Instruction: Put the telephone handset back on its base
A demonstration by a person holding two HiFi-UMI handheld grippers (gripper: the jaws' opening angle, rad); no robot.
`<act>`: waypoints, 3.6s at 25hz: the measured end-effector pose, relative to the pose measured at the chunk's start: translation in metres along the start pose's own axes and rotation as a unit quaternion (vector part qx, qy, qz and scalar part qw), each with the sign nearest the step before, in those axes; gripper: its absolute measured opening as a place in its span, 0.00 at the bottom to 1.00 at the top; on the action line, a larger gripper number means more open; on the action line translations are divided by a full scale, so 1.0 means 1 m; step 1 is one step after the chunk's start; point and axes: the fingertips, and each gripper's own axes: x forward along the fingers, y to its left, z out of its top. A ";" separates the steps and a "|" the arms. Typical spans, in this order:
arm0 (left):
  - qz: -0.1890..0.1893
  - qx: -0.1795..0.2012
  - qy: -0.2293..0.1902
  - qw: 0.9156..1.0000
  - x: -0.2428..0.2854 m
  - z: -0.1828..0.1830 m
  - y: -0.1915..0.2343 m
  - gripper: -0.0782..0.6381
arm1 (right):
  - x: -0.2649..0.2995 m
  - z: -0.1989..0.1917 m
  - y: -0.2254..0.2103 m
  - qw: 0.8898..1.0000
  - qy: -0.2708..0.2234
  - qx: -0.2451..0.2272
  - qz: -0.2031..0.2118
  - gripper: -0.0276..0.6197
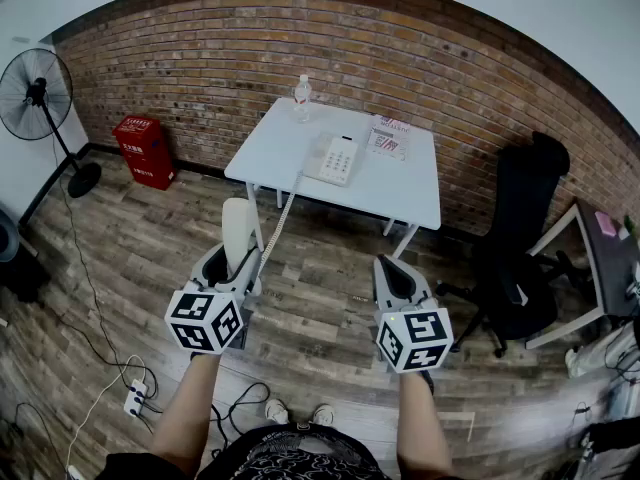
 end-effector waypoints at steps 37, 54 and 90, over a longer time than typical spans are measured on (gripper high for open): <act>-0.007 -0.012 0.021 1.000 0.149 0.006 0.096 0.41 | 0.161 -0.002 -0.057 0.999 0.004 0.031 -0.029 0.04; 0.019 -0.003 0.040 0.999 0.299 0.017 0.070 0.41 | 0.260 0.002 -0.187 0.998 0.002 0.060 -0.003 0.04; -0.057 -0.005 0.168 0.984 0.515 -0.046 0.105 0.41 | 0.423 -0.024 -0.233 0.996 0.055 0.067 -0.012 0.04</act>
